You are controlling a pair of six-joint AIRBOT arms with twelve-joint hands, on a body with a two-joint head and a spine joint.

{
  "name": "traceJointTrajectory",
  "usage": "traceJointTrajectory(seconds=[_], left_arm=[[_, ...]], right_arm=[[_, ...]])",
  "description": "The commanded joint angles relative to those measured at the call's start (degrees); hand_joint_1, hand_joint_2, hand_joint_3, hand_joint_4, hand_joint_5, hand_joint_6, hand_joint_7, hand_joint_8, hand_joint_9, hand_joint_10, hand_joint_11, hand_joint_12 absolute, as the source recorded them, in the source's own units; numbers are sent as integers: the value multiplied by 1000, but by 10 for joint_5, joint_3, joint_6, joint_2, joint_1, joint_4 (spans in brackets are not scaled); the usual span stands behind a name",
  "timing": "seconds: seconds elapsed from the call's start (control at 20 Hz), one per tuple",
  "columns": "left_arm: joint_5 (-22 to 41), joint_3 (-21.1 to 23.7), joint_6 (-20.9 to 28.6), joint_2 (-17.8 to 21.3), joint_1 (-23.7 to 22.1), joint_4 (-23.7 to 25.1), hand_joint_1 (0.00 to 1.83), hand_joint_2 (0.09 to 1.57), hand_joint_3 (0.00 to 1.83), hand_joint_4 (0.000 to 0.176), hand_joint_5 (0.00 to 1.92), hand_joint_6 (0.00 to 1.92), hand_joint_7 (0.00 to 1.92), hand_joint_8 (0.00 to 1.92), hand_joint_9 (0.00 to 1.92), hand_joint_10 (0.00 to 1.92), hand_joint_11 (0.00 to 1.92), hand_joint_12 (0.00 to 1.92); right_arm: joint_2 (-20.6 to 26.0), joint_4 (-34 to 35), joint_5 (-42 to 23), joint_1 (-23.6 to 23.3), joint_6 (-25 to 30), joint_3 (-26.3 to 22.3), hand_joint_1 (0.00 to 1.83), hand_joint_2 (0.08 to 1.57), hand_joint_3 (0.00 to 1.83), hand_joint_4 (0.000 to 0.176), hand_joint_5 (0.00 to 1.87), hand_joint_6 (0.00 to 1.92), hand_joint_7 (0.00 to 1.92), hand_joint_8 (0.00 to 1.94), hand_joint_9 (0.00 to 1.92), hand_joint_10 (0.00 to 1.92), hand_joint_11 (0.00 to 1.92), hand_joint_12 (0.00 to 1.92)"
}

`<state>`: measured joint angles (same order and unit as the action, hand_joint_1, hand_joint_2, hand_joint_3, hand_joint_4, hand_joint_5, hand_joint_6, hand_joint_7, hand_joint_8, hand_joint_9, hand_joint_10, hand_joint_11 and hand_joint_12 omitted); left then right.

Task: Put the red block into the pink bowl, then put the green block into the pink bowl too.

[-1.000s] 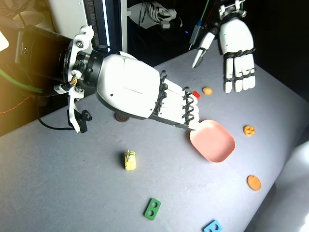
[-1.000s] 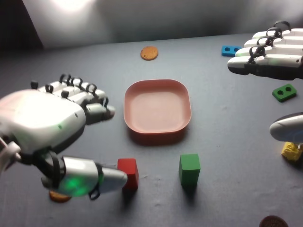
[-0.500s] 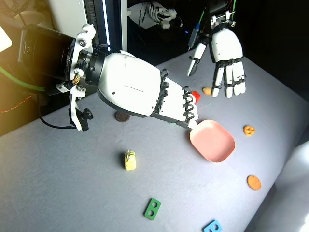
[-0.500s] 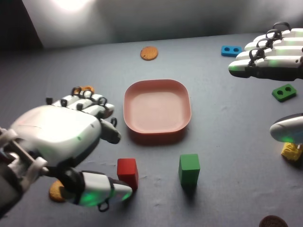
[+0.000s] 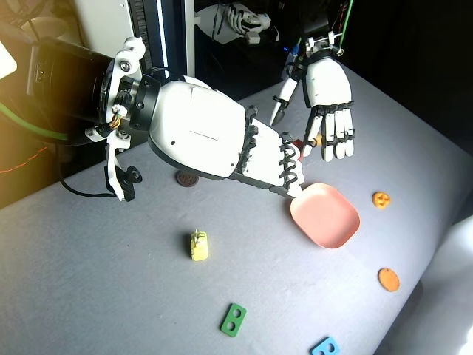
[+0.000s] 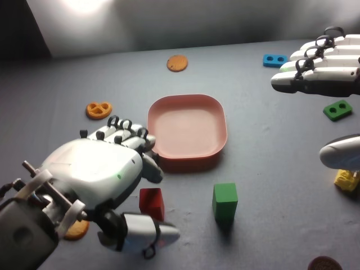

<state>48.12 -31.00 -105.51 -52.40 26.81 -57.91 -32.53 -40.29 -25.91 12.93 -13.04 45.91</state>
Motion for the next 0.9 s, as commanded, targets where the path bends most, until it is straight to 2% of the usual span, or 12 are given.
traceJointTrajectory(seconds=[0.0,0.05,0.15,0.25,0.3,0.5,0.55,0.65,0.7,0.8,0.85], left_arm=[[44,-2,1,1,-2,37,472,986,10,0,700,3,190,9,38,7,0,0],[44,-6,2,-1,-1,40,464,983,8,0,710,7,212,16,52,11,0,0],[44,-14,7,-5,1,45,466,974,1,0,709,7,223,14,50,7,0,0],[44,-21,12,-9,3,49,445,976,2,0,713,8,246,20,75,15,0,0],[44,-23,13,-10,3,50,436,974,1,0,714,4,264,9,90,8,2,1],[44,-23,14,-12,7,48,400,997,8,0,681,3,212,3,62,3,0,0],[44,-23,14,-12,8,47,419,997,6,0,684,5,202,0,47,0,0,0],[44,-21,14,-12,11,45,425,995,5,0,675,0,207,3,49,2,0,0],[44,-21,14,-12,11,45,363,1009,9,8,639,0,192,0,42,1,0,0],[44,-21,14,-12,12,45,369,1008,7,3,631,0,199,4,44,2,0,0],[44,-21,14,-12,13,45,388,1010,4,0,615,6,188,5,35,4,0,0]], right_arm=[[6,20,-52,-6,2,0,51,1198,0,0,161,2,143,0,93,4,0,262],[6,20,-53,-6,2,0,52,1192,0,0,178,3,166,4,115,7,0,318],[6,20,-53,-6,2,0,68,1196,0,0,148,6,137,5,87,7,0,227],[6,20,-54,-6,2,0,53,1194,0,0,153,5,142,5,90,6,0,230],[6,20,-54,-6,2,0,63,1190,0,0,182,8,172,7,118,10,0,297],[6,20,-55,-6,2,0,59,1199,0,0,149,1,139,1,89,0,0,274],[6,20,-56,-6,2,0,58,1200,0,0,142,2,133,1,72,6,0,202],[6,20,-57,-6,2,0,73,1195,0,0,156,4,147,3,87,7,0,180],[6,20,-57,-6,2,0,75,1193,0,0,181,1,175,0,122,5,0,300],[6,20,-58,-6,2,0,48,1203,2,0,158,0,151,0,97,2,0,246],[6,20,-58,-6,2,0,28,1218,4,0,122,4,110,4,48,6,0,75]])
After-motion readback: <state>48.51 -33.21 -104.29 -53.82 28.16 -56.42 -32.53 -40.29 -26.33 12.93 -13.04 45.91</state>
